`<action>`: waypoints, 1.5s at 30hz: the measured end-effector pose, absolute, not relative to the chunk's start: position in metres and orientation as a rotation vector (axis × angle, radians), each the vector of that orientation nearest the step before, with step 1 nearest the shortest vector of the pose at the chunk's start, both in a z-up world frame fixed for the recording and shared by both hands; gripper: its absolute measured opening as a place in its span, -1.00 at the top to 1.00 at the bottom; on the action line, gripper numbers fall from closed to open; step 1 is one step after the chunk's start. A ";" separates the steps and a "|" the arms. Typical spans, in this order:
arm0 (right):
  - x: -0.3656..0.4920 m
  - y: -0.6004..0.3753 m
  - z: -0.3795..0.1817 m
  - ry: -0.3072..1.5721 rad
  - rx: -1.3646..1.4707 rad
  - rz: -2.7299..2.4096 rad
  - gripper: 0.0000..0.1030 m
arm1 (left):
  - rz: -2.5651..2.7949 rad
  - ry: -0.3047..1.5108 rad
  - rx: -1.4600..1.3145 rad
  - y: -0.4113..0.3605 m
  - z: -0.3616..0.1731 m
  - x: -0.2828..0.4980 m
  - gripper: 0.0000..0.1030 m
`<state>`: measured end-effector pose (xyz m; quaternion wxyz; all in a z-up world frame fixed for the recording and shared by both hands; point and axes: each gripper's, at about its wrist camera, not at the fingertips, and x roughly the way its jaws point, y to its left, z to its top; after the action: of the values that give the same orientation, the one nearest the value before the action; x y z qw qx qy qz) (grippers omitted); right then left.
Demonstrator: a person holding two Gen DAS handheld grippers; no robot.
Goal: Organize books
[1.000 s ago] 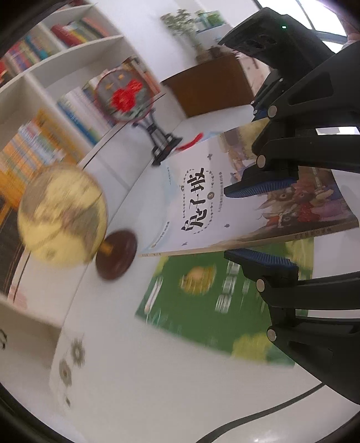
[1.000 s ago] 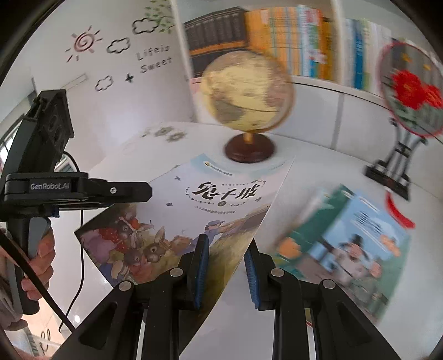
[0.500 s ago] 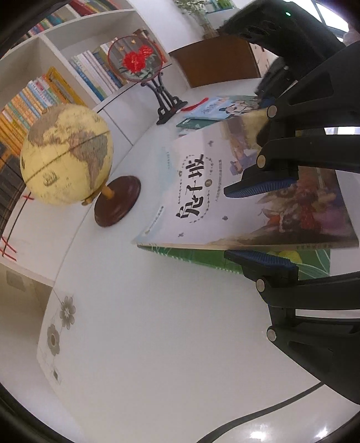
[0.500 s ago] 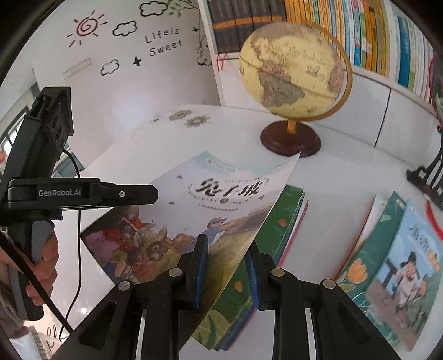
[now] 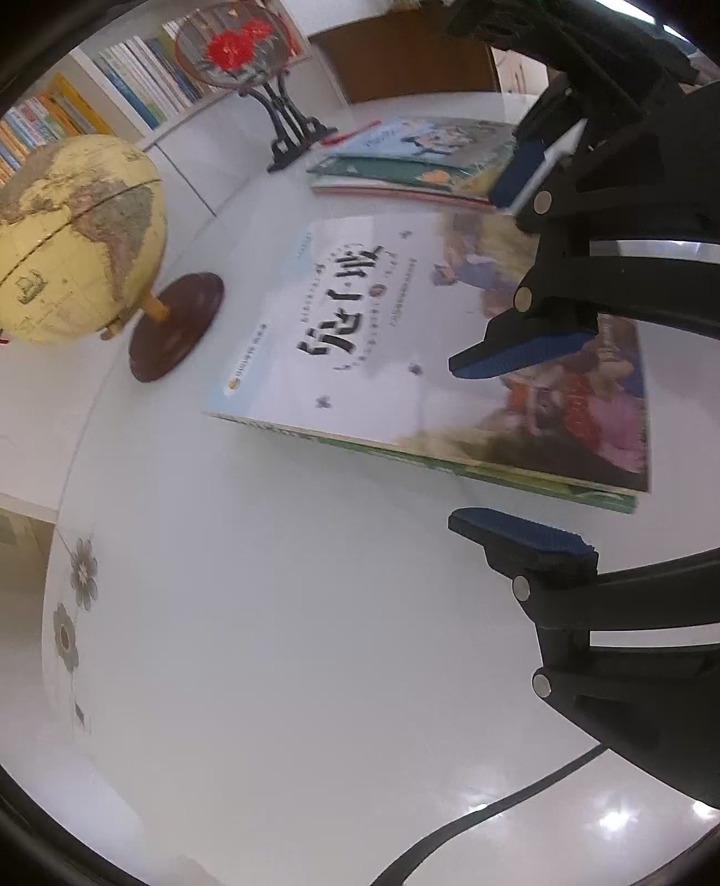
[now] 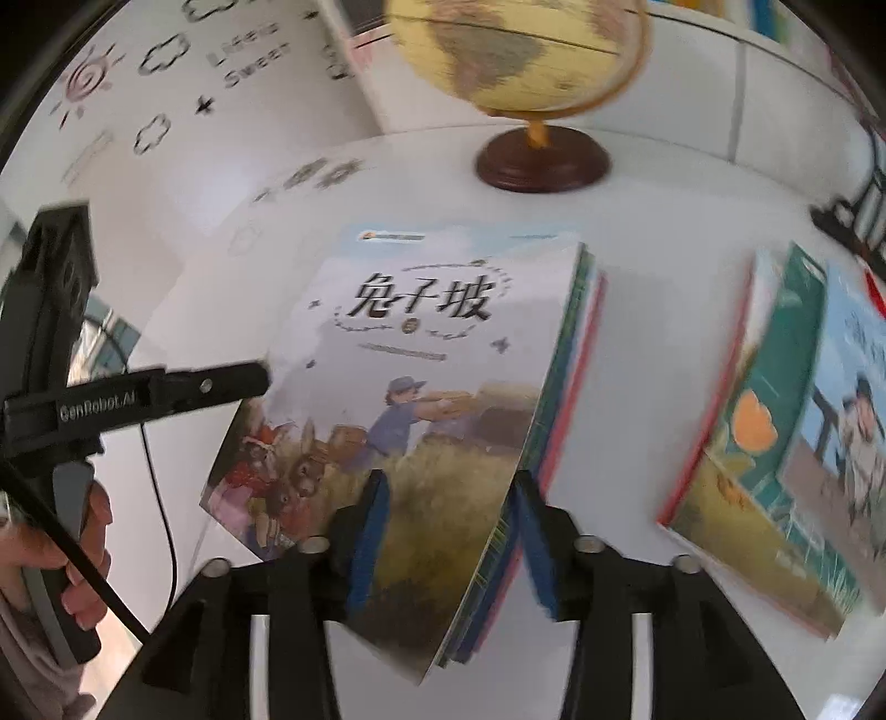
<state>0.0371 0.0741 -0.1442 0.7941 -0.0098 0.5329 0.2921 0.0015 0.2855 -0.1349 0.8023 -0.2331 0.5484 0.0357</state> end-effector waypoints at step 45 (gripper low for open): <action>0.056 -0.214 -0.174 1.188 0.413 0.297 0.00 | -0.109 1.249 -0.248 0.019 -0.130 0.071 -0.32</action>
<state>0.0559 -0.2137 -0.1743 0.7984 0.1926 0.5536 0.1382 0.0714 0.0194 -0.1296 0.8026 -0.1157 0.5830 -0.0510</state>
